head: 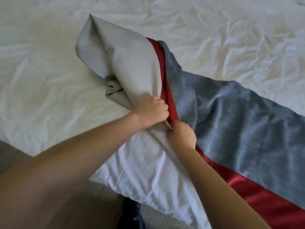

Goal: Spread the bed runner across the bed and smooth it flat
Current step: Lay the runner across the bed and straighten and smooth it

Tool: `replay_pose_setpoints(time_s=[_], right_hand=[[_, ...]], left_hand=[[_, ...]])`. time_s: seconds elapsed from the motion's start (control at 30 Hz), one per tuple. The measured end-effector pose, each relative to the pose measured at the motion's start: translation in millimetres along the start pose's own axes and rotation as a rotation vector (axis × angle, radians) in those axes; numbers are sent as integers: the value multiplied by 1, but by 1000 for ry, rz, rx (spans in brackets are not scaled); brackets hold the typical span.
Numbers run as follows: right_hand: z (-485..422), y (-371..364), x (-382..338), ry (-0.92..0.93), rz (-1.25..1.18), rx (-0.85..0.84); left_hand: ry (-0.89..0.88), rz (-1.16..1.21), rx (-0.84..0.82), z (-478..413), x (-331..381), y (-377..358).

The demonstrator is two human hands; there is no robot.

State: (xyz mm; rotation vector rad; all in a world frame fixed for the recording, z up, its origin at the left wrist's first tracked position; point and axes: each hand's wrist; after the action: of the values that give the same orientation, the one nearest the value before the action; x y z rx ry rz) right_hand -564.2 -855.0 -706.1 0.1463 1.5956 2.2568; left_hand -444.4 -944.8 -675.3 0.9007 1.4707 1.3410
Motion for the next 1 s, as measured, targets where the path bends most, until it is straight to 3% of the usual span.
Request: replay_pose_setpoints(time_s=[0.1,0.27,0.33,0.4,0.5,0.6,0.67,0.7,0.77,0.87,1.0], right_hand=[[22,-19,10,159,105,-66],[35,-7,15,314,251,-217],[21,21,8,368,174,-94],[-1,55,-10,476,58,146],[-46,96,-49,602,42,378],[-93,119,-98,647,179,407],[-117,126,-126,691,278,377],[-126,127,-136,712,320,334],[-140,121,-148,758,413,233],[-152,106,-144,798,466,140],[-159,107,-121,779,249,268]], left_hand=[[-9,120,65,31,24,-12],[9,240,0,67,45,-22],[76,278,98,64,31,-15],[203,296,280,58,9,-2],[563,242,460,53,-39,20],[1150,187,439,58,-93,26],[1473,375,390,60,-116,21],[1548,510,407,58,-121,15],[1567,697,433,51,-121,0],[1548,698,515,39,-107,-11],[1461,591,724,19,-93,-5]])
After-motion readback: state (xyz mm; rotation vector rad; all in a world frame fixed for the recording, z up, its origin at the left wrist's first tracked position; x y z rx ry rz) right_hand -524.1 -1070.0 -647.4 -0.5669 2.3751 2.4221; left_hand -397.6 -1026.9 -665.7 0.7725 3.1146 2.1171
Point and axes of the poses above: each hand's wrist, its own z-axis away from the middle knuckle, its own y-axis out of the back of the hand, x = y × z, and after that the axes turned 9 degrees about z, right-handed
